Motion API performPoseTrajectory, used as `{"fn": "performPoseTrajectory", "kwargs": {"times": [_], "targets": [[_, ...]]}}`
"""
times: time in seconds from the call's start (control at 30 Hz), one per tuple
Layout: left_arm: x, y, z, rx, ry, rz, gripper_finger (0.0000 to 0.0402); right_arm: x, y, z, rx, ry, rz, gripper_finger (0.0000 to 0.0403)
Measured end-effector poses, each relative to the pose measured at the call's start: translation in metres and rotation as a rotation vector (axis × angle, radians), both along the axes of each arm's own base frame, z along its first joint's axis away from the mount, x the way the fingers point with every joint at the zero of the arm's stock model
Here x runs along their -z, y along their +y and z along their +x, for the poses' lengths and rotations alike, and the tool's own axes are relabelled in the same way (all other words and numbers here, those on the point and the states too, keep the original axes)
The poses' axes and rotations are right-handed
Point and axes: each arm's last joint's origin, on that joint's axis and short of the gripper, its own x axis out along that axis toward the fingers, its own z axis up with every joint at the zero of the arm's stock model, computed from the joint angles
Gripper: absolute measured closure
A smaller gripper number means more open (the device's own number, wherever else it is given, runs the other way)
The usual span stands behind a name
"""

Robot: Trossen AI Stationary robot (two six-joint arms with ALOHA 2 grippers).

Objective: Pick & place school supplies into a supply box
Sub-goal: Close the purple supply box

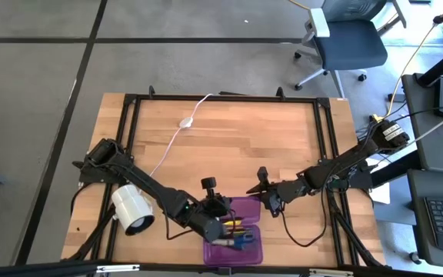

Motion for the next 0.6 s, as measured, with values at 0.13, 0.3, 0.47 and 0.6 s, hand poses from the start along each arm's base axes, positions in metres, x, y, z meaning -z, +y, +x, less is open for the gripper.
{"fn": "performPoseTrajectory", "kwargs": {"times": [0.13,0.3,0.47,0.6], "targets": [[0.0001,0.0008,0.0006,0.001,0.002,-0.007,0.0398,0.0,0.0001,0.0,-0.006,-0.001,-0.01,0.0321],[0.0001,0.0008,0.0006,0.002,0.002,-0.011,0.0398,-0.0007,0.0003,0.0003,-0.01,-0.007,-0.005,0.0321],[0.0001,0.0007,0.0007,0.021,0.014,0.01,0.0398,-0.0005,0.0016,0.0001,-0.05,0.004,0.016,0.0321],[0.0001,0.0006,0.0007,0.023,0.015,0.011,0.0398,-0.0005,0.0016,0.0001,-0.051,0.004,0.017,0.0321]]}}
